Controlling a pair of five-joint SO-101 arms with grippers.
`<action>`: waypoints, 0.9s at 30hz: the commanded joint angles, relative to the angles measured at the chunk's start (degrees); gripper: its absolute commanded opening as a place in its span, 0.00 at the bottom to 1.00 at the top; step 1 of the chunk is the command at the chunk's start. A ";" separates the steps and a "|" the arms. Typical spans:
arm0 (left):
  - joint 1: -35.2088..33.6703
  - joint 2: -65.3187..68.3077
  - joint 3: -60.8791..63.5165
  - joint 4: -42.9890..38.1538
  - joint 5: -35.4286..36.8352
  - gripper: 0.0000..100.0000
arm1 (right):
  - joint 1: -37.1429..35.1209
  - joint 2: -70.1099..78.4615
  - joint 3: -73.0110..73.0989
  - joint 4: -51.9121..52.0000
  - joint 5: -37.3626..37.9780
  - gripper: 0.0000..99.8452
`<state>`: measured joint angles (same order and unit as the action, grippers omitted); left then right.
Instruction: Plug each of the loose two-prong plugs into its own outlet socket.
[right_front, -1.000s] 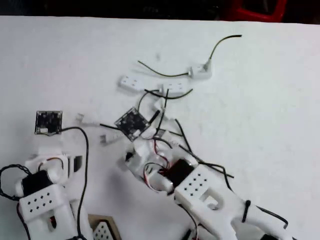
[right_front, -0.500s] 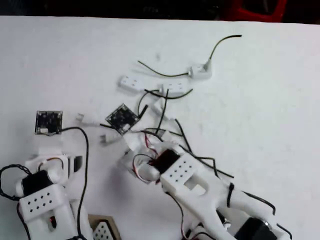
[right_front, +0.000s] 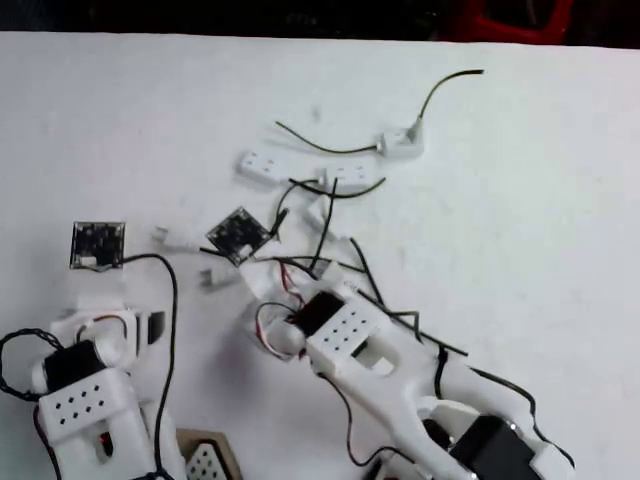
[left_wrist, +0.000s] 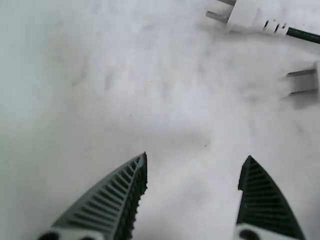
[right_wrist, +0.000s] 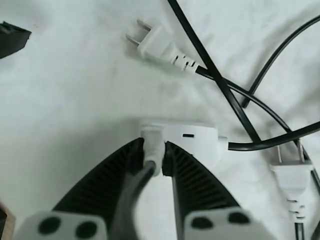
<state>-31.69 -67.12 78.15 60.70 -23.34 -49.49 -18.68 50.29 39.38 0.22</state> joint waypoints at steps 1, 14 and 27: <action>-0.40 -0.75 -0.26 -1.05 -0.26 0.29 | 0.04 1.89 -1.76 0.40 0.00 0.02; -0.40 -0.75 -0.26 -1.05 -0.26 0.29 | -0.13 9.27 -1.85 0.13 5.80 0.02; -0.40 -1.01 0.62 -1.49 -0.35 0.29 | 0.04 -6.46 -1.93 4.97 5.89 0.02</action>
<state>-31.69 -67.12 79.12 60.70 -23.34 -49.58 -17.54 49.49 42.20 5.76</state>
